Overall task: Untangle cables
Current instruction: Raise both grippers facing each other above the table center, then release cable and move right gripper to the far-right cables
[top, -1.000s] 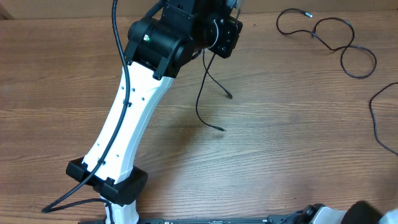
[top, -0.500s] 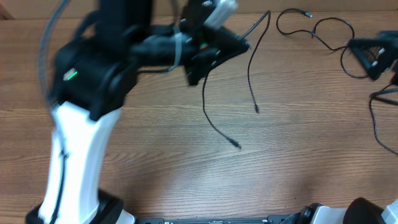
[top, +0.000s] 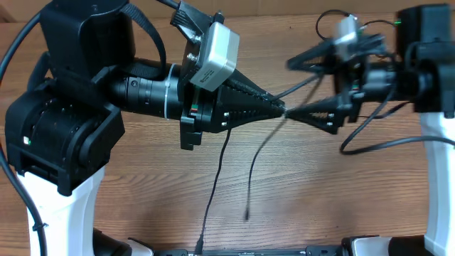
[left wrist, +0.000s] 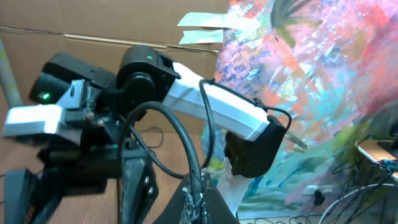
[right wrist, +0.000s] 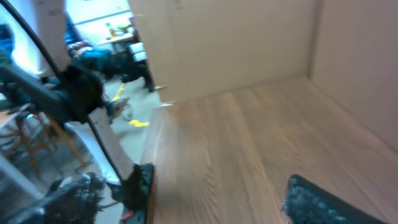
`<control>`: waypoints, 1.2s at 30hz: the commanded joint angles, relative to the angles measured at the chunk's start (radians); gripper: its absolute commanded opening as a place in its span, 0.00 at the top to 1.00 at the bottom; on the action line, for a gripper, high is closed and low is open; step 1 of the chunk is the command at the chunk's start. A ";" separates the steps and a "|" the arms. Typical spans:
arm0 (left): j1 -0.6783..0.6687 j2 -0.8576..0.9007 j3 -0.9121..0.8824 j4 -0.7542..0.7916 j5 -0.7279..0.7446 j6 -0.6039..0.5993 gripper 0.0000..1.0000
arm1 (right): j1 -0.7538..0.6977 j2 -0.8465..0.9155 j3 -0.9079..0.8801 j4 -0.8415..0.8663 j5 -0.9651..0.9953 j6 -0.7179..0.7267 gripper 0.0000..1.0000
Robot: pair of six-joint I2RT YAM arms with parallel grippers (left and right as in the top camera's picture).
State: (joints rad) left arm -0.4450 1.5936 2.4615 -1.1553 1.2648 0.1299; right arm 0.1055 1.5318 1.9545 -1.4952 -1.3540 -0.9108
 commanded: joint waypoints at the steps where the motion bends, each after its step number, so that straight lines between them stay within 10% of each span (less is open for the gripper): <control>1: 0.005 0.003 0.006 -0.001 -0.012 -0.022 0.96 | 0.018 -0.010 0.002 0.005 -0.046 -0.040 0.09; 6: 0.053 0.003 0.006 -0.034 -0.141 -0.022 0.96 | 0.005 -0.010 0.002 -0.005 -0.023 -0.032 0.12; 12: 0.075 0.009 0.006 -0.060 -0.177 -0.021 0.96 | 0.006 -0.010 0.002 0.003 -0.024 -0.033 0.96; 20: 0.075 0.032 0.006 -0.069 -0.236 -0.021 0.91 | 0.005 -0.010 0.002 0.021 -0.014 -0.033 0.96; 22: 0.075 0.042 0.006 -0.083 -0.308 -0.021 0.34 | 0.005 -0.010 0.002 0.039 0.025 -0.033 0.96; 24: 0.074 0.049 0.006 -0.098 -0.417 -0.021 0.00 | 0.005 -0.010 0.002 0.052 0.064 -0.024 0.96; 36: 0.071 0.179 0.006 -0.155 -0.860 -0.023 0.00 | 0.005 -0.010 0.002 0.412 0.657 0.558 0.96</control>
State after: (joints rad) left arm -0.3733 1.7302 2.4615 -1.2957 0.5625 0.1112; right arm 0.1165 1.5314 1.9537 -1.1442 -1.0298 -0.6422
